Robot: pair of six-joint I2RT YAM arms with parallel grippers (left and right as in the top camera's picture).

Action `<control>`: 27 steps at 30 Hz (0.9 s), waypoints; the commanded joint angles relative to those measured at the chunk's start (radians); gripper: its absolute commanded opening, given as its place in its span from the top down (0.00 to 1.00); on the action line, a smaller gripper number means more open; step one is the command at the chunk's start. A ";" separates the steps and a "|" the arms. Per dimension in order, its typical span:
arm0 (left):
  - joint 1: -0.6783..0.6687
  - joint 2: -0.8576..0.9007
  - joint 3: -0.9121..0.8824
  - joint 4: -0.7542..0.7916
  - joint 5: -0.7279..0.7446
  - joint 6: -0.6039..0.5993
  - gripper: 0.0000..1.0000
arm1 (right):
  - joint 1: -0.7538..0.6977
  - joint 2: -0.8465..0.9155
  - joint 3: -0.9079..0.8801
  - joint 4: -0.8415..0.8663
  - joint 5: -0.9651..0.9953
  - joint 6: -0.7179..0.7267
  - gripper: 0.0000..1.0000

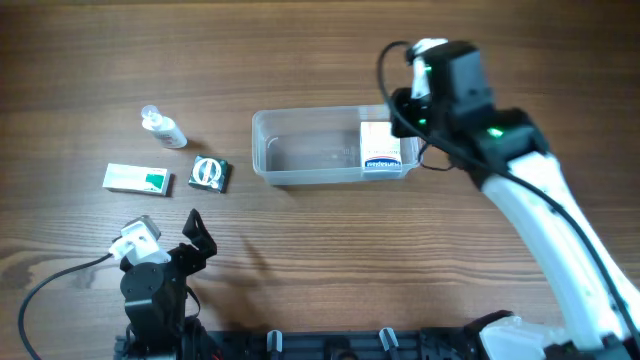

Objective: Pack container
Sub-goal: 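Lower the Hansaplast box into the container's right end and release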

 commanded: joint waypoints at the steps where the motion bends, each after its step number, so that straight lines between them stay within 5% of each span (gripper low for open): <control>1: 0.005 -0.009 -0.003 0.003 0.005 0.006 0.00 | 0.009 0.043 -0.012 -0.010 -0.098 0.000 0.76; 9: 0.005 -0.009 -0.003 0.003 0.005 0.006 0.01 | 0.022 0.322 -0.041 0.038 -0.136 0.004 0.95; 27: 0.005 -0.009 -0.003 0.003 0.005 0.006 0.00 | 0.030 0.532 -0.041 0.133 -0.215 -0.016 0.96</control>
